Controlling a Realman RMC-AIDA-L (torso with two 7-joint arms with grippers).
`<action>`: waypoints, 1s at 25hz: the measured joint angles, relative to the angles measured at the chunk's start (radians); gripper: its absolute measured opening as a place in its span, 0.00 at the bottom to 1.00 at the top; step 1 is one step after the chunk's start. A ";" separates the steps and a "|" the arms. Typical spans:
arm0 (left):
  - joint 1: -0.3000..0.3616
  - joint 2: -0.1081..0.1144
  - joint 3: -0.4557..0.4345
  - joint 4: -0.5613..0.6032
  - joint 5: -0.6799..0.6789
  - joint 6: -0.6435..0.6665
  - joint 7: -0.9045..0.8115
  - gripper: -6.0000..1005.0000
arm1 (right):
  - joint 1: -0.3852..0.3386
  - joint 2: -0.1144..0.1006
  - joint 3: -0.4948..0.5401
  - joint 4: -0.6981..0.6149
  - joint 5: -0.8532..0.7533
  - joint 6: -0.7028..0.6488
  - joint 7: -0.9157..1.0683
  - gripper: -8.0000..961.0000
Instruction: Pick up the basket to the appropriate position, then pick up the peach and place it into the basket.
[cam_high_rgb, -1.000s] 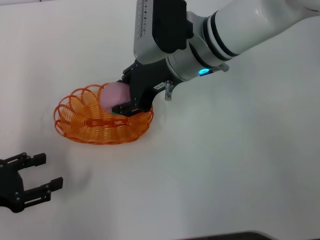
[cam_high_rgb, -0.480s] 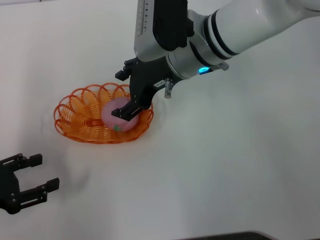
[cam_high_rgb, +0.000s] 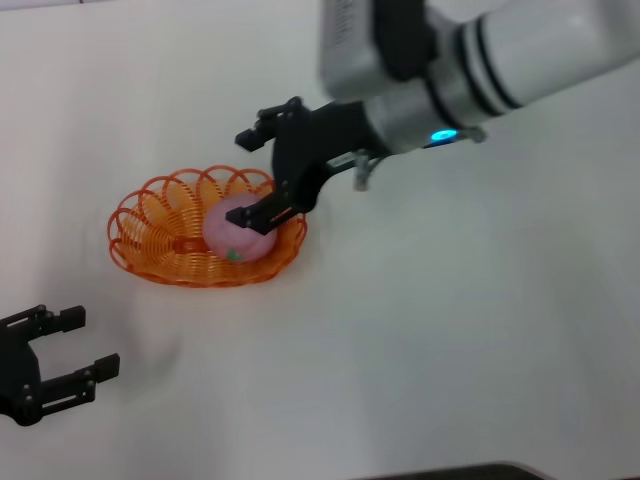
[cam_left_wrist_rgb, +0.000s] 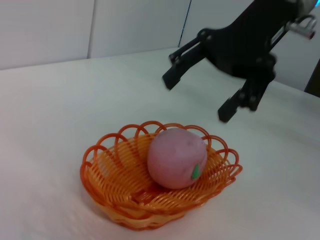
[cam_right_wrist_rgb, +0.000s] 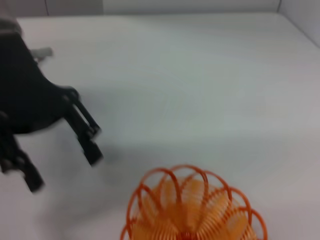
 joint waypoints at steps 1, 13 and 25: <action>-0.001 0.000 0.000 -0.001 0.000 0.000 0.000 0.75 | -0.022 0.000 0.030 -0.013 0.019 -0.030 -0.019 0.99; -0.004 0.000 0.000 -0.004 -0.002 0.001 0.000 0.75 | -0.232 -0.004 0.472 0.023 0.202 -0.360 -0.331 0.99; -0.004 -0.003 -0.002 -0.017 -0.009 -0.004 0.000 0.75 | -0.310 -0.001 0.586 0.424 0.204 -0.393 -0.762 0.99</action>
